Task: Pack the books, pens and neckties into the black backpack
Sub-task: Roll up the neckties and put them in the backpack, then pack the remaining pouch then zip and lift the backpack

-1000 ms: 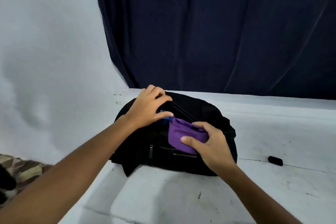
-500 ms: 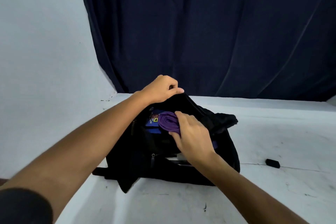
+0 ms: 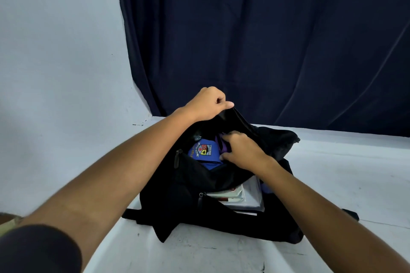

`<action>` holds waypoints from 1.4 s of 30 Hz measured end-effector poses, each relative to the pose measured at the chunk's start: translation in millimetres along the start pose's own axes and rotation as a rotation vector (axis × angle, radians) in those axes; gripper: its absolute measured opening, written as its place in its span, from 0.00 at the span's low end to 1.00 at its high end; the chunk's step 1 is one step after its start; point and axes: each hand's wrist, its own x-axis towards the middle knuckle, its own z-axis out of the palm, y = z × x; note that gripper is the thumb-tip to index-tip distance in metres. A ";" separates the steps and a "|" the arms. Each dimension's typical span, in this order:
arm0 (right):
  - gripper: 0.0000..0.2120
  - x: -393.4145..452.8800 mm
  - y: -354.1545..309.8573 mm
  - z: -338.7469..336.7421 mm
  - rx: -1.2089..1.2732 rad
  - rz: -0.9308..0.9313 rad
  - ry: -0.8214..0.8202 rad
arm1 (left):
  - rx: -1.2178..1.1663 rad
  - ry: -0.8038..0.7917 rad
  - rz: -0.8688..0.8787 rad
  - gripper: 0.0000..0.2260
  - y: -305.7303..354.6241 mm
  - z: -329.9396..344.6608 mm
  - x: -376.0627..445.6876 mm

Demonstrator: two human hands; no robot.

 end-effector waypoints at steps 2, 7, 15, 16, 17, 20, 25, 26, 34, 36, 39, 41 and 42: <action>0.25 -1.8 4.8 -3.9 0.081 -0.003 -0.034 | 0.003 -0.015 0.005 0.20 0.8 0.9 -0.2; 0.22 -2.1 8.8 -2.2 0.031 0.041 0.026 | -0.011 -0.019 0.003 0.20 2.0 3.2 -2.1; 0.14 -1.7 4.9 6.5 -0.196 -0.030 0.089 | -0.031 -0.010 -0.008 0.20 3.6 4.2 -8.3; 0.14 -3.8 5.1 7.7 -0.203 -0.054 0.102 | -0.034 -0.011 -0.005 0.19 4.3 5.1 -9.7; 0.15 -7.2 4.9 8.6 -0.212 -0.087 0.119 | -0.034 -0.013 -0.004 0.19 4.8 6.1 -11.4; 0.15 -25.0 5.1 9.7 -0.197 -0.203 0.195 | -0.034 -0.029 -0.003 0.17 7.3 10.0 -18.7; 0.14 -62.7 12.9 -0.6 -0.044 -0.368 0.391 | -0.055 -0.041 0.032 0.16 4.8 20.9 -37.1; 0.15 -70.9 18.1 -2.9 -0.006 -0.379 0.429 | -0.064 -0.051 0.045 0.15 5.1 24.7 -40.9; 0.10 -90.3 74.9 -15.0 0.305 -0.027 0.630 | 0.115 -0.163 0.173 0.20 2.1 49.6 -84.1; 0.09 -88.3 88.2 -13.1 0.373 0.121 0.525 | 0.136 -0.088 0.210 0.20 -0.8 48.2 -95.7; 0.15 -87.0 102.5 -3.2 0.521 0.270 0.380 | 0.148 0.185 0.219 0.21 -8.8 43.8 -118.4; 0.21 -85.2 113.4 7.8 0.564 0.392 0.278 | 0.168 0.357 0.093 0.23 -22.2 39.3 -135.8; 0.24 -84.3 119.8 13.0 0.566 0.455 0.228 | 0.177 0.409 0.007 0.25 -34.7 37.3 -145.6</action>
